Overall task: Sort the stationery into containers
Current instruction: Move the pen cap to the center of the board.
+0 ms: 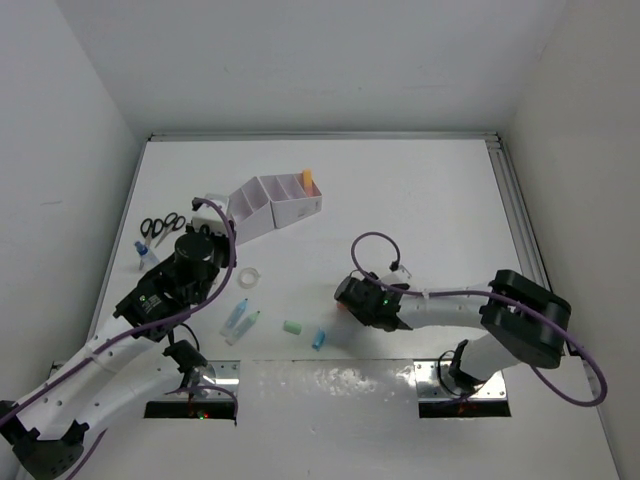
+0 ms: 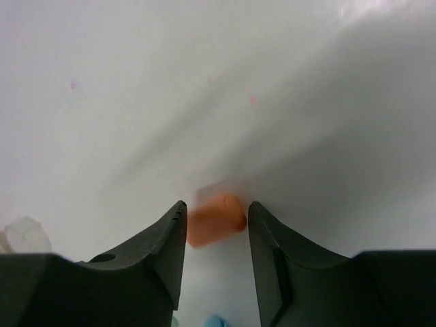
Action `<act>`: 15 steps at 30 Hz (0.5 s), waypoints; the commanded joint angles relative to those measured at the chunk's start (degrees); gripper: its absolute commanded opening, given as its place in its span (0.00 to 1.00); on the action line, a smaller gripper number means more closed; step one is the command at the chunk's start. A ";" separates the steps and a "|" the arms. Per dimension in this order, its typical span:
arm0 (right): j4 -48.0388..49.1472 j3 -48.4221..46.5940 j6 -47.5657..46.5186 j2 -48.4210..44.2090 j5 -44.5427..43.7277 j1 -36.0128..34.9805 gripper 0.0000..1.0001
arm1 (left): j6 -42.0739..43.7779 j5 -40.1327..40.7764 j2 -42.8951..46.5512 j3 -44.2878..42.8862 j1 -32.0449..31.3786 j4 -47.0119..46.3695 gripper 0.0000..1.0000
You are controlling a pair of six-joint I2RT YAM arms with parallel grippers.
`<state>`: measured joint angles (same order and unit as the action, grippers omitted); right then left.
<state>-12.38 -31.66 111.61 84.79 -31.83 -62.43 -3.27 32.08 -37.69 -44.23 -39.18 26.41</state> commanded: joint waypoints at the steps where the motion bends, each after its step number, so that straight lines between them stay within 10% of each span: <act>1: -3.07 -4.10 -16.87 1.51 1.60 5.46 0.41 | 0.19 1.06 -0.01 -1.21 0.95 -1.10 0.00; 6: -9.13 -12.26 -32.15 3.62 3.79 9.43 0.47 | 0.89 1.50 -0.01 -1.83 1.21 -0.93 0.00; 15: -25.92 -19.91 -17.49 -0.16 -1.55 5.23 0.52 | 1.60 2.99 1.39 -1.65 1.12 -0.23 0.00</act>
<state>-30.79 -47.81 90.11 86.65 -29.67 -54.94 -2.55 33.80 -37.43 -44.23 -38.87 26.81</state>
